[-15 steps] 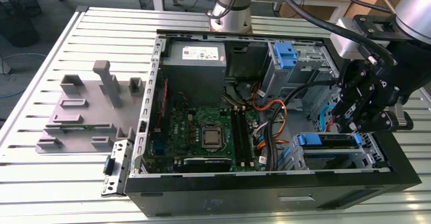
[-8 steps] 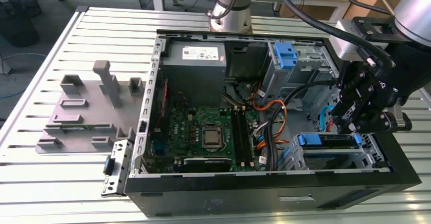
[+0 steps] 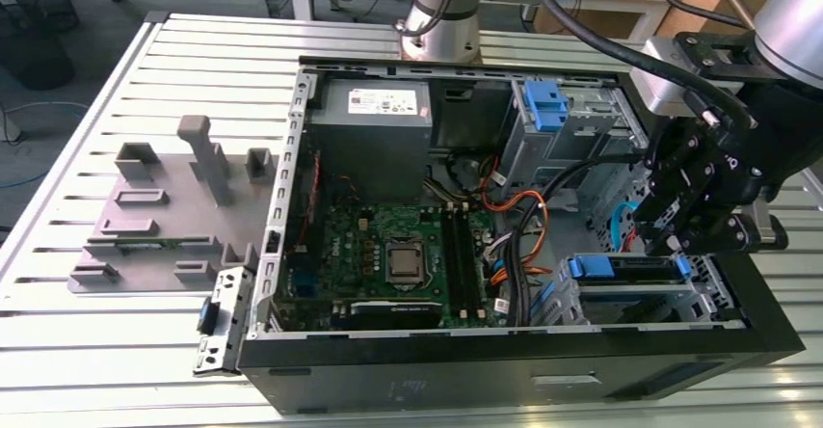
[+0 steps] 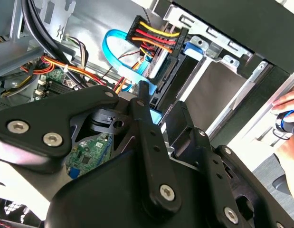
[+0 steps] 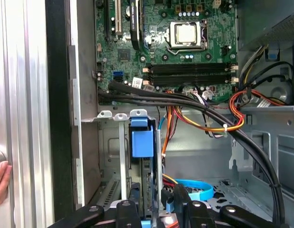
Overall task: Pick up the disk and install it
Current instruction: 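Insert the first disk wire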
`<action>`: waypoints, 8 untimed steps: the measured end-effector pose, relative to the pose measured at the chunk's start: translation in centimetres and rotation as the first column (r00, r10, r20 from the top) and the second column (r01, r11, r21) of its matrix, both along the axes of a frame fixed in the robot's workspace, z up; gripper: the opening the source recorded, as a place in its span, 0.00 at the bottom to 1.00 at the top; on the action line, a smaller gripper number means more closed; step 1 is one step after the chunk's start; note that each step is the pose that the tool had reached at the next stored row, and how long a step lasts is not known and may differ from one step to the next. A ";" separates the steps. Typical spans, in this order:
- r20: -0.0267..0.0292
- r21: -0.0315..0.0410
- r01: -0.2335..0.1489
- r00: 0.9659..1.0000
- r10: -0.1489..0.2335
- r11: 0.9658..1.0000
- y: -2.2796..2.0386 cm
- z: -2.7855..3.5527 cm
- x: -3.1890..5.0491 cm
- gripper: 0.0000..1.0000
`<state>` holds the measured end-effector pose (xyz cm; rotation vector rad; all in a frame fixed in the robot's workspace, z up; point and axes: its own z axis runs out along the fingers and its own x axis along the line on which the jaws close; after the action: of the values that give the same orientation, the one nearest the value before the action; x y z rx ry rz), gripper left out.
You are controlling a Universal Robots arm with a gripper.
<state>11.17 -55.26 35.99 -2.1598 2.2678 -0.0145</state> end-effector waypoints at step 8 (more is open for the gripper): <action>0.000 0.000 0.000 1.000 0.000 1.000 0.05 -0.22 0.56 0.42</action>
<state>11.73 -55.21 35.78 -2.1598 2.2678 -0.0145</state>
